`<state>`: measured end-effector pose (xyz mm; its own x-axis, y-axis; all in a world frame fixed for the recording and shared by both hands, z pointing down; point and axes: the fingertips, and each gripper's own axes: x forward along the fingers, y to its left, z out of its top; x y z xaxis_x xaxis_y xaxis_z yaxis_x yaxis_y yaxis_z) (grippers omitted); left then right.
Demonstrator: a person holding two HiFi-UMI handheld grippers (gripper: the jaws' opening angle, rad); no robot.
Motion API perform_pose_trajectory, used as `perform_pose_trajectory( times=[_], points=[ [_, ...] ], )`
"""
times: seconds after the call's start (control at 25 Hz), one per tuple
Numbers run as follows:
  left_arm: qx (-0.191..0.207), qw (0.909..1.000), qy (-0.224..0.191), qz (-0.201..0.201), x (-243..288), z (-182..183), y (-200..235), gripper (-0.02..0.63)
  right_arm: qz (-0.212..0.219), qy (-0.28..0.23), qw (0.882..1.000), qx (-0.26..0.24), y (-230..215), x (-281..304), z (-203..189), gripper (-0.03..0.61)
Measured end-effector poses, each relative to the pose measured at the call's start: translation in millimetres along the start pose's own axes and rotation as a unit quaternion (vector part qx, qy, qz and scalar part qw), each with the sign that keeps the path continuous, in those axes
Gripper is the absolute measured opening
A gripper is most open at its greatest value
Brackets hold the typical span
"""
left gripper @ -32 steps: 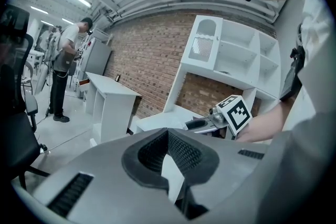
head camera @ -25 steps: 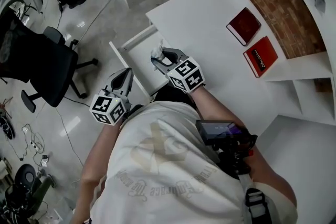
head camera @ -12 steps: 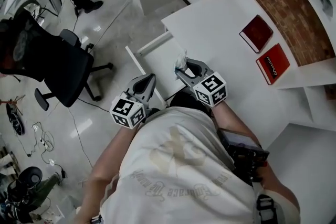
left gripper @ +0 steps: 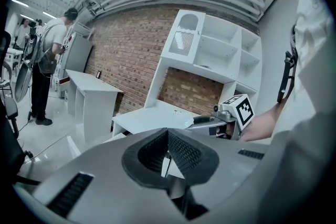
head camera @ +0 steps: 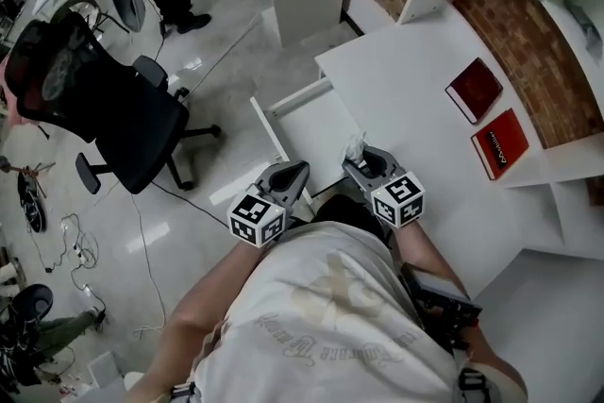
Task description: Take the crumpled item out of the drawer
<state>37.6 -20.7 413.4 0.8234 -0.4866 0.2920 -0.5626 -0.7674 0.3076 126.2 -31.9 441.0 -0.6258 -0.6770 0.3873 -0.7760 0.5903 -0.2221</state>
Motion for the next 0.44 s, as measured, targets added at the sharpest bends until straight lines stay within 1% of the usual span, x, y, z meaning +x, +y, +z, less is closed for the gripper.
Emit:
perform_pose_trajectory(
  times=[0.44],
  points=[
    [-0.009,0.9999,0.014,-0.002,-13.3,-13.4,1.1,0.02,-0.006,0.015,1.0,0.005,13.6,-1.4,-12.7,0.161]
  ],
)
